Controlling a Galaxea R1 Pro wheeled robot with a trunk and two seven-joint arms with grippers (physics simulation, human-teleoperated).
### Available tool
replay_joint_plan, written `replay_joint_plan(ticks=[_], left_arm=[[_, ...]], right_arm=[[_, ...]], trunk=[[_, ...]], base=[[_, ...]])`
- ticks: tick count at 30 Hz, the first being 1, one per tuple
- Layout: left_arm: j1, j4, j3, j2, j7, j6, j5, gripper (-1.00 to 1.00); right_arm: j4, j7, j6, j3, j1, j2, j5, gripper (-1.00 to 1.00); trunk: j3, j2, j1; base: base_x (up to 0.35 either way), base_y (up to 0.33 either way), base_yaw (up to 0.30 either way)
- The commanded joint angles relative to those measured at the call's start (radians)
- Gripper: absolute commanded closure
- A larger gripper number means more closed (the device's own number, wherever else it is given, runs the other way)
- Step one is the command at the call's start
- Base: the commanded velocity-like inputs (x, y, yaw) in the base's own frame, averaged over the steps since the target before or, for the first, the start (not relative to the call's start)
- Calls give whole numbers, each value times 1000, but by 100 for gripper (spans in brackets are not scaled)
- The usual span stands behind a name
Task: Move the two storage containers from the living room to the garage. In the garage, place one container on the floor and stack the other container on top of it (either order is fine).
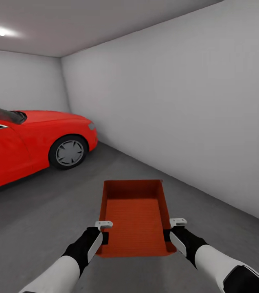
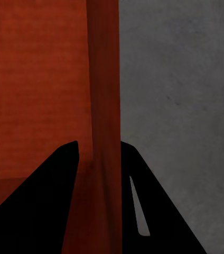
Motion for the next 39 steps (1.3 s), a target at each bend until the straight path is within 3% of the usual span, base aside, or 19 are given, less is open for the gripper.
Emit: replay_joint_plan(ticks=[1,39], left_arm=[[0,22,-11,6,18,13,-17,100],[0,21,-11,6,18,13,-17,100]], right_arm=[[-15,-6,0,20,-2,0,-17,100],[-15,-6,0,20,-2,1,-17,100]], trunk=[[-2,-2,1],[-2,-2,1]], base=[[321,53,-292],[309,9,-292]])
